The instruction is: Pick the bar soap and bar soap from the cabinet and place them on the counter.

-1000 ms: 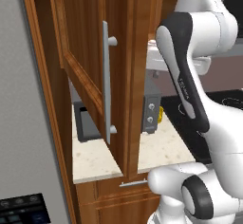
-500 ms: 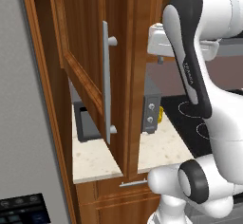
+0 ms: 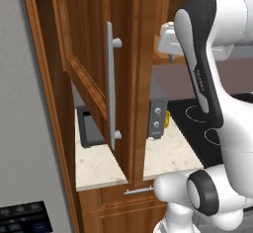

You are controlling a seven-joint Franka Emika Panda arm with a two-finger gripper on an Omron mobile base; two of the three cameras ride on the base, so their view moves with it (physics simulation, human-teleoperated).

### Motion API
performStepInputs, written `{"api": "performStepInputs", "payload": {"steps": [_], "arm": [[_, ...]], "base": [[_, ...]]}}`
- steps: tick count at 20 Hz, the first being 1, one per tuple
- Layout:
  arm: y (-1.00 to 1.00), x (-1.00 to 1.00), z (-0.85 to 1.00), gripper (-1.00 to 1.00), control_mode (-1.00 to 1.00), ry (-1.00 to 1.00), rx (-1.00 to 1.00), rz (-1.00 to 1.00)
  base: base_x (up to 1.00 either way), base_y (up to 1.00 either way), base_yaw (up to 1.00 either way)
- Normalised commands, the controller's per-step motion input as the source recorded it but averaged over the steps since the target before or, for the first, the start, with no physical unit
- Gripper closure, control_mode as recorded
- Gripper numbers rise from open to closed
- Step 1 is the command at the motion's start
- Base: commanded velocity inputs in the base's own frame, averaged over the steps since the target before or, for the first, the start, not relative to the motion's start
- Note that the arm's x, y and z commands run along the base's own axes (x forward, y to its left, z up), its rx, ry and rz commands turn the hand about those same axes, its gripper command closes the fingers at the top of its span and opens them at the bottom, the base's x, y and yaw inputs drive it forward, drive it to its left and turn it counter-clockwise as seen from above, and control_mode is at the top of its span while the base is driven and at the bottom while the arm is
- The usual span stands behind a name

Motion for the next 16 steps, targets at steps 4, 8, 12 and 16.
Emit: {"api": "performStepInputs", "payload": {"steps": [4,8,12,16], "arm": [[-0.05,0.0,-0.19,-1.0,-1.0,-0.3,0.0,0.0],[-0.06,0.07,0.0,-1.0,-1.0,-0.19,0.0,0.0],[-0.03,0.2,0.08,-1.0,-1.0,-0.19,0.0,0.0],[-0.05,0.18,0.31,-1.0,-1.0,-0.08,-0.01,0.0]], "base": [[0.0,0.0,0.0],[0.0,0.0,0.0],[0.0,0.0,0.0],[0.0,0.0,0.0]]}}
